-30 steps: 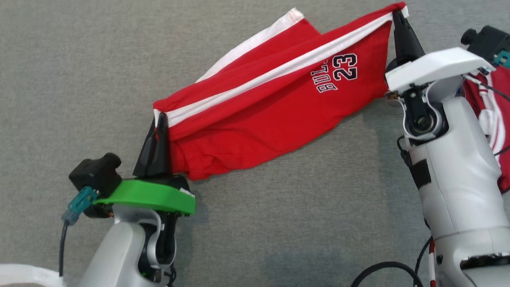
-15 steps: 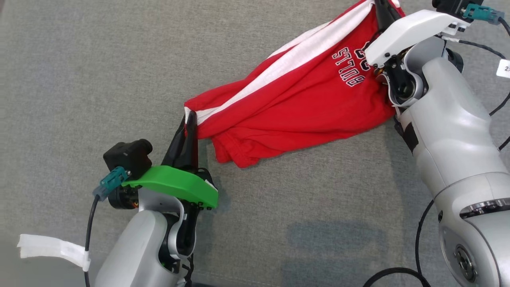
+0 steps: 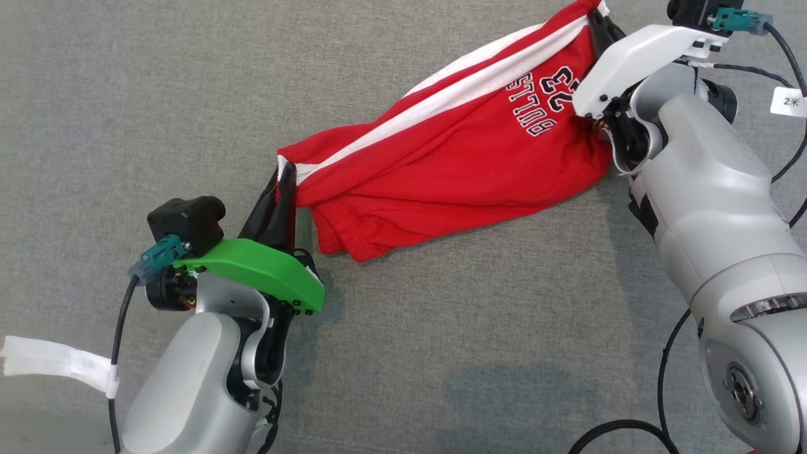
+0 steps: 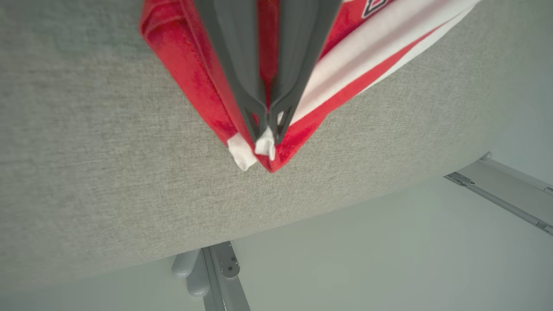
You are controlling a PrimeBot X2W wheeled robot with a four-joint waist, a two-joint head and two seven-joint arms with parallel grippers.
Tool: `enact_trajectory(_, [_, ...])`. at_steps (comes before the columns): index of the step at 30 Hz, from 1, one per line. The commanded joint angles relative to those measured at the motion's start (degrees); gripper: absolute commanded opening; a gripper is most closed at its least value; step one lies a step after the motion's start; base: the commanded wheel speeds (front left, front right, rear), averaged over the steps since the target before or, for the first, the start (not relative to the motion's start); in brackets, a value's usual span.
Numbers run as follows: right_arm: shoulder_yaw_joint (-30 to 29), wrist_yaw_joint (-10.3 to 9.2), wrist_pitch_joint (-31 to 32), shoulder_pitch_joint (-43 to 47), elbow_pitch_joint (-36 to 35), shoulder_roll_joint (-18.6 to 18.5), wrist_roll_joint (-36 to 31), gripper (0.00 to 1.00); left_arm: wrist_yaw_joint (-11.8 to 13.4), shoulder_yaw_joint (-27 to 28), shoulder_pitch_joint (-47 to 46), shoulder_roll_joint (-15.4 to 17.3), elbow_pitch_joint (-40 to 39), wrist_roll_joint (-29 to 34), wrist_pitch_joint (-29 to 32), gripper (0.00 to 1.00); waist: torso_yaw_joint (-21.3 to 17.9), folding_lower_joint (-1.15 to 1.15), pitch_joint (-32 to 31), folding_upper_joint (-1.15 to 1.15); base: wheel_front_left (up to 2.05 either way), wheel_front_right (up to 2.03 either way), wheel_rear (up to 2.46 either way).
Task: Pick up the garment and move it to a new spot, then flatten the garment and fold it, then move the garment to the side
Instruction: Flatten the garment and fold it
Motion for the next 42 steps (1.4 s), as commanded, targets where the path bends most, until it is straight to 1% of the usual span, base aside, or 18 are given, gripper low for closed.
enact_trajectory(1, [-0.61,-0.03,-0.6,-1.17,0.72,-0.92,-1.38,0.0,-0.22,0.15,-1.33,0.87,0.16,-0.1,0.39,0.0,-1.18,0.0,-0.76,0.68,0.0,0.0,0.0])
enact_trajectory(10, [-2.77,-0.03,0.59,-0.99,2.18,-1.04,-8.32,0.0,-0.61,-0.27,-3.29,1.03,2.61,-0.66,2.05,0.0,-1.9,0.0,-1.64,0.68,0.0,0.0,0.0])
enact_trajectory(11, [-2.58,-0.03,0.63,-0.76,2.2,-0.85,-9.03,0.51,-0.58,-0.4,-3.58,1.03,3.08,-0.54,2.34,0.17,-1.9,0.0,-1.79,0.68,0.0,0.0,0.0])
enact_trajectory(12, [-2.41,-0.03,0.75,-0.51,2.22,-0.69,-9.62,1.0,-0.58,-0.48,-3.78,0.98,3.52,-0.51,2.44,0.47,-1.9,0.0,-1.98,0.68,0.0,0.0,0.0])
enact_trajectory(13, [-2.21,-0.03,0.57,-0.13,2.24,-0.6,-10.19,1.0,-0.6,-0.55,-3.87,0.95,3.83,-0.58,2.56,0.95,-1.9,0.0,-2.31,0.68,0.0,0.0,0.0])
enact_trajectory(14, [-1.75,-0.03,0.68,0.22,2.25,-0.51,-10.68,1.0,-0.46,-0.55,-3.87,0.99,4.02,-0.71,2.74,1.0,-1.92,0.0,-2.68,0.68,0.0,0.0,0.0])
enact_trajectory(17, [0.69,-0.03,0.63,1.16,1.97,-0.3,-11.81,1.0,0.24,-0.36,-2.59,1.6,3.56,-0.53,2.78,1.0,-2.05,0.0,-4.24,0.68,0.0,0.0,0.0])
enact_trajectory(19, [3.51,-0.03,1.42,2.25,0.89,-0.19,-12.13,1.0,1.16,-0.17,-0.64,2.54,2.16,-0.02,2.39,1.0,-2.2,0.0,-5.66,0.68,0.0,0.0,0.0])
enact_trajectory(23, [9.17,-0.03,3.16,5.82,-3.94,-0.26,-9.21,1.0,3.46,0.93,5.43,4.79,-3.91,0.0,1.49,1.0,-2.82,0.0,-8.92,0.68,0.0,0.0,0.0])
enact_trajectory(28, [14.0,-0.05,7.51,11.03,-10.96,-5.2,-5.49,1.0,6.49,0.27,14.28,7.61,-12.19,3.14,-0.98,1.0,-2.49,0.0,-12.62,0.68,0.0,0.0,0.0])
enact_trajectory(30, [15.68,-0.04,9.69,13.45,-13.78,-7.92,-4.31,1.0,7.02,-0.61,16.92,8.6,-14.44,5.45,-3.21,1.0,-1.79,0.0,-13.73,0.68,0.0,0.0,0.0])
enact_trajectory(32, [17.15,-0.04,12.12,15.8,-16.73,-10.68,-3.2,1.0,7.72,-1.53,19.1,8.79,-15.28,7.38,-5.77,1.0,-0.87,0.0,-14.48,0.68,0.0,0.0,0.0])
enact_trajectory(33, [17.7,-0.05,13.5,16.95,-18.21,-11.98,-2.77,1.0,7.59,-2.23,19.87,9.47,-15.5,9.16,-7.29,1.0,-0.53,0.0,-14.64,0.68,0.0,0.0,0.0])
enact_trajectory(34, [17.7,-0.05,13.5,16.95,-18.21,-11.98,-2.77,1.0,7.59,-2.23,19.87,9.47,-15.5,9.16,-7.29,1.0,-0.53,0.0,-14.64,0.68,0.0,0.0,0.0])
enact_trajectory(36, [18.7,-0.05,16.31,19.26,-20.9,-14.11,-1.82,1.0,8.43,-2.54,20.99,9.87,-14.91,11.0,-9.53,1.0,0.29,0.0,-14.62,0.68,0.0,0.0,0.0])
enact_trajectory(38, [18.78,-0.05,18.99,20.75,-23.34,-16.08,-0.89,1.0,8.11,-3.19,21.27,9.7,-14.83,12.4,-10.84,1.0,1.29,0.0,-13.69,0.68,0.0,0.0,0.0])
enact_trajectory(40, [18.28,-0.05,21.28,21.68,-25.3,-18.2,-0.67,1.0,7.53,-3.34,20.52,8.8,-14.32,12.5,-11.7,1.0,2.6,0.0,-12.05,0.68,0.0,0.0,0.0])
enact_trajectory(42, [17.71,-0.05,23.14,22.51,-26.7,-19.18,-0.55,1.0,6.78,-3.41,19.13,7.93,-13.55,12.79,-12.37,1.0,3.91,0.0,-10.41,0.68,0.0,0.0,0.0])
